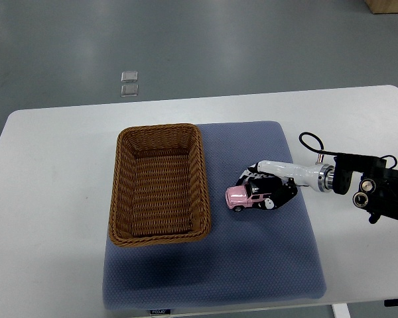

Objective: Place pink car in brown basket
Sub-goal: 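Lift the held pink car and carry it over the wicker basket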

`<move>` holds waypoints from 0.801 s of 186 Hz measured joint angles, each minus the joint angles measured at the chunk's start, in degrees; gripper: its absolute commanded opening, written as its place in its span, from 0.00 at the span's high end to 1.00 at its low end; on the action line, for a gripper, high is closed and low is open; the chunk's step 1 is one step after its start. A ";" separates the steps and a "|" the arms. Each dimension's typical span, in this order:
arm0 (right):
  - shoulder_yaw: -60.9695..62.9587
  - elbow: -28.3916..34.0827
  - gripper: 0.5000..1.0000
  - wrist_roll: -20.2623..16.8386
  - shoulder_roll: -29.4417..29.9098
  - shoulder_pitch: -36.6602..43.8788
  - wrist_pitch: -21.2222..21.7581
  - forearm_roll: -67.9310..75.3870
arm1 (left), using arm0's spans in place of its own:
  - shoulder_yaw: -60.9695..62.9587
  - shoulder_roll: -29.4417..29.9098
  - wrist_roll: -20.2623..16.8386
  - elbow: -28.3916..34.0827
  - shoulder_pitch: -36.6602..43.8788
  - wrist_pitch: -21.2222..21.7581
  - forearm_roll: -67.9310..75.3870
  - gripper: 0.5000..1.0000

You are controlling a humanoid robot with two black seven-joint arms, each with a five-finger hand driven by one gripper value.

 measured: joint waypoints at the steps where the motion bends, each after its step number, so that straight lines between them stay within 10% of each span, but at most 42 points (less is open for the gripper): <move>1: -0.01 0.00 1.00 0.03 -0.07 0.03 0.00 0.00 | 0.00 0.00 0.00 0.00 0.00 0.00 0.00 0.00; 94: 0.26 4.38 1.00 1.83 -8.66 9.37 2.64 3.11 | 0.06 0.00 -0.01 0.00 0.00 0.00 -0.01 0.00; 149: -2.24 1.85 1.00 1.83 -0.63 17.00 3.44 9.71 | 0.10 0.00 -0.01 -0.18 0.00 0.00 -0.01 0.00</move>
